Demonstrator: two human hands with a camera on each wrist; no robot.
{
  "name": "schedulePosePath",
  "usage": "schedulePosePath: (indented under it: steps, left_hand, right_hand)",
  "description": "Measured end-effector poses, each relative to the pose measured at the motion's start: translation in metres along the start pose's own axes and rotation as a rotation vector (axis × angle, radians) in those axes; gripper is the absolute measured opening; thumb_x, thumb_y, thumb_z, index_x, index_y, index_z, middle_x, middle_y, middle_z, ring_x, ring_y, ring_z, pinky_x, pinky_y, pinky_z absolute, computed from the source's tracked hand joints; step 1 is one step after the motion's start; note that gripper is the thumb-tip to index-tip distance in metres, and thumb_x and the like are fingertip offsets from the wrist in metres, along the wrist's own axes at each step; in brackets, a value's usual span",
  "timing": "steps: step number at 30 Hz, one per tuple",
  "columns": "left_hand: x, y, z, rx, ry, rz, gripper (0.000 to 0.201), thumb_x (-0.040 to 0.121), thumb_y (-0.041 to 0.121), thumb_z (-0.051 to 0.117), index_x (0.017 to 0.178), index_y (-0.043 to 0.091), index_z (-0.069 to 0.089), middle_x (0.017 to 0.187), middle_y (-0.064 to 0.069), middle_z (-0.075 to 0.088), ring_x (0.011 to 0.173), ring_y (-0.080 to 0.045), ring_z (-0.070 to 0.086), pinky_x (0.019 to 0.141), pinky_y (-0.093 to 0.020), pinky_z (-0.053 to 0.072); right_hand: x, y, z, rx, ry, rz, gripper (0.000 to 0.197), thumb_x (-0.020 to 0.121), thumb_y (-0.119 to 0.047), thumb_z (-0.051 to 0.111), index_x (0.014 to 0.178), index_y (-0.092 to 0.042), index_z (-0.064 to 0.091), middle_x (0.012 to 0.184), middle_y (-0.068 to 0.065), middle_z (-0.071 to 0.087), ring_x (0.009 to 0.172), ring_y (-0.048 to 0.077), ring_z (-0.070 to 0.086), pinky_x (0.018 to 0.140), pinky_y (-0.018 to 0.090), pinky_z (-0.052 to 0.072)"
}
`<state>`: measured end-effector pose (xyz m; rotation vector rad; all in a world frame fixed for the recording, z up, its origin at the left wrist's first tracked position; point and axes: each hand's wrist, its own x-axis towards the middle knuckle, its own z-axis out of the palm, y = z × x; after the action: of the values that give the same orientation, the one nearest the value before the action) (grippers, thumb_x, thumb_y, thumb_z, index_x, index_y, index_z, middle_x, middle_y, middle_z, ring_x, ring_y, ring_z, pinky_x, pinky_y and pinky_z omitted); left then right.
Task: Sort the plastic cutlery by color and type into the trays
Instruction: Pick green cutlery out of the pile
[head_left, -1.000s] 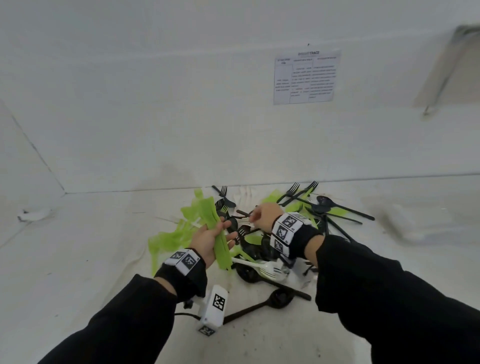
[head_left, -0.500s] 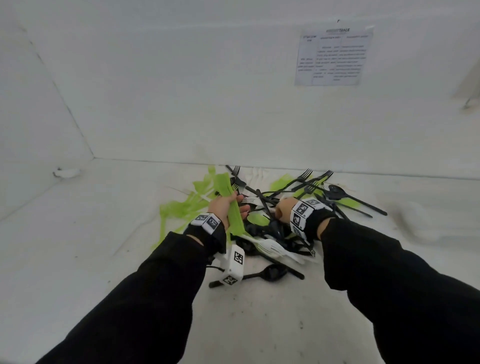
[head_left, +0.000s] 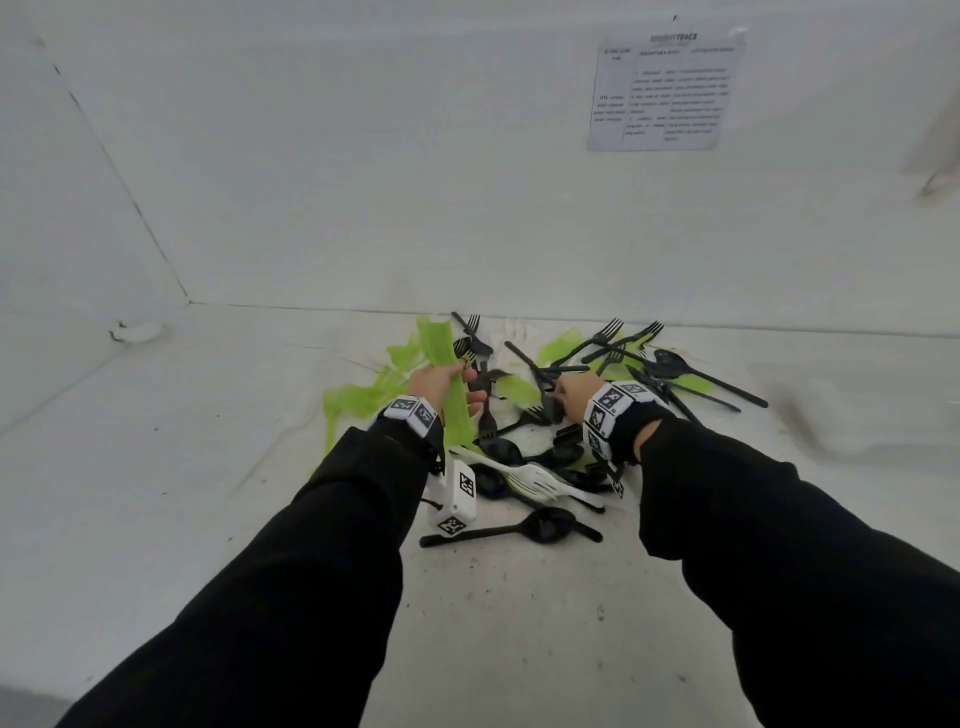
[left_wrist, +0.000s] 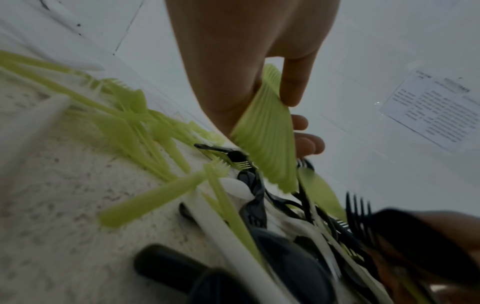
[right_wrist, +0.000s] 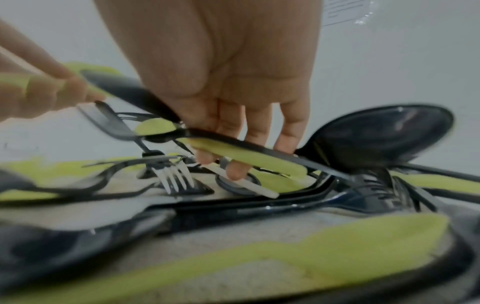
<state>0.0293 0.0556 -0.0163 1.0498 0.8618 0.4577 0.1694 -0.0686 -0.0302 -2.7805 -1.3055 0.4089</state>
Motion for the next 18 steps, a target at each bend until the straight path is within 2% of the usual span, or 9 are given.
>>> schedulePosePath:
  steps: [3, 6, 9, 11, 12, 14, 15, 17, 18]
  left_hand:
    - [-0.001, -0.003, -0.001, 0.02, -0.026, -0.004, 0.02, 0.095, 0.013, 0.049, 0.077, 0.007, 0.055, 0.074, -0.006, 0.057, 0.036, -0.018, 0.06, 0.038, -0.023, 0.048]
    - [-0.002, -0.007, 0.0, 0.041, -0.059, -0.027, 0.019, 0.096, 0.014, 0.047, 0.078, 0.009, 0.054, 0.073, -0.005, 0.057, 0.036, -0.018, 0.059, 0.04, -0.023, 0.048]
    - [-0.001, -0.006, -0.003, 0.049, -0.074, -0.03, 0.019, 0.096, 0.013, 0.047, 0.079, 0.01, 0.054, 0.074, -0.005, 0.058, 0.036, -0.017, 0.059, 0.04, -0.023, 0.049]
    - [0.001, -0.004, -0.006, 0.047, -0.088, -0.034, 0.019, 0.096, 0.013, 0.046, 0.08, 0.01, 0.054, 0.075, -0.005, 0.058, 0.037, -0.017, 0.06, 0.04, -0.022, 0.048]
    - [0.002, -0.003, -0.007, 0.039, -0.095, -0.034, 0.019, 0.096, 0.014, 0.046, 0.08, 0.01, 0.054, 0.074, -0.005, 0.059, 0.038, -0.018, 0.06, 0.04, -0.022, 0.048]
    - [0.0, -0.001, -0.007, 0.017, -0.106, -0.041, 0.02, 0.096, 0.015, 0.048, 0.079, 0.009, 0.055, 0.067, -0.004, 0.061, 0.039, -0.018, 0.06, 0.04, -0.022, 0.048]
    - [-0.001, 0.0, -0.006, 0.001, -0.108, -0.05, 0.019, 0.096, 0.015, 0.049, 0.079, 0.009, 0.055, 0.064, -0.003, 0.061, 0.039, -0.018, 0.06, 0.04, -0.023, 0.048]
    - [-0.007, 0.001, -0.003, -0.035, -0.116, -0.047, 0.013, 0.095, 0.015, 0.052, 0.087, 0.006, 0.058, 0.067, -0.004, 0.06, 0.04, -0.018, 0.059, 0.04, -0.024, 0.05]
    - [-0.008, 0.001, -0.001, -0.052, -0.119, -0.033, 0.015, 0.094, 0.015, 0.053, 0.097, 0.002, 0.061, 0.07, -0.006, 0.06, 0.04, -0.018, 0.059, 0.041, -0.025, 0.05]
  right_hand:
    - [0.001, -0.002, -0.011, 0.033, 0.051, 0.039, 0.027, 0.097, -0.012, 0.042, 0.116, 0.0, 0.057, 0.118, 0.018, 0.061, 0.111, 0.033, 0.057, 0.091, 0.034, 0.045]
    - [0.0, -0.002, -0.015, 0.004, 0.041, 0.055, 0.029, 0.093, -0.007, 0.041, 0.119, -0.005, 0.056, 0.12, 0.017, 0.06, 0.11, 0.032, 0.057, 0.091, 0.034, 0.045]
    - [-0.007, -0.007, -0.02, -0.095, 0.134, 0.265, 0.034, 0.093, -0.013, 0.044, 0.126, -0.004, 0.048, 0.131, 0.017, 0.045, 0.12, 0.034, 0.047, 0.096, 0.042, 0.042]
    - [-0.007, -0.01, -0.028, 0.0, 0.205, 0.314, 0.038, 0.094, -0.015, 0.045, 0.13, -0.002, 0.046, 0.137, 0.02, 0.038, 0.126, 0.036, 0.041, 0.099, 0.042, 0.039]
    - [-0.007, -0.013, -0.034, 0.068, 0.232, 0.292, 0.037, 0.094, -0.013, 0.044, 0.128, -0.001, 0.048, 0.137, 0.02, 0.04, 0.126, 0.036, 0.042, 0.1, 0.04, 0.038]
    - [-0.007, -0.024, -0.046, 0.217, 0.259, 0.218, 0.032, 0.095, -0.01, 0.041, 0.122, -0.001, 0.055, 0.127, 0.017, 0.054, 0.12, 0.031, 0.049, 0.096, 0.033, 0.04]
    - [-0.007, -0.033, -0.048, 0.315, 0.257, 0.171, 0.031, 0.095, -0.011, 0.042, 0.119, -0.002, 0.059, 0.119, 0.014, 0.059, 0.114, 0.027, 0.053, 0.091, 0.028, 0.042]
    - [-0.009, -0.054, -0.043, 0.572, 0.175, 0.062, 0.03, 0.093, -0.015, 0.05, 0.118, -0.005, 0.063, 0.099, 0.005, 0.062, 0.095, 0.019, 0.059, 0.074, 0.02, 0.045]
    - [-0.01, -0.065, -0.037, 0.709, 0.131, 0.029, 0.029, 0.091, -0.016, 0.055, 0.117, -0.006, 0.064, 0.091, 0.002, 0.064, 0.081, 0.013, 0.062, 0.065, 0.015, 0.045]
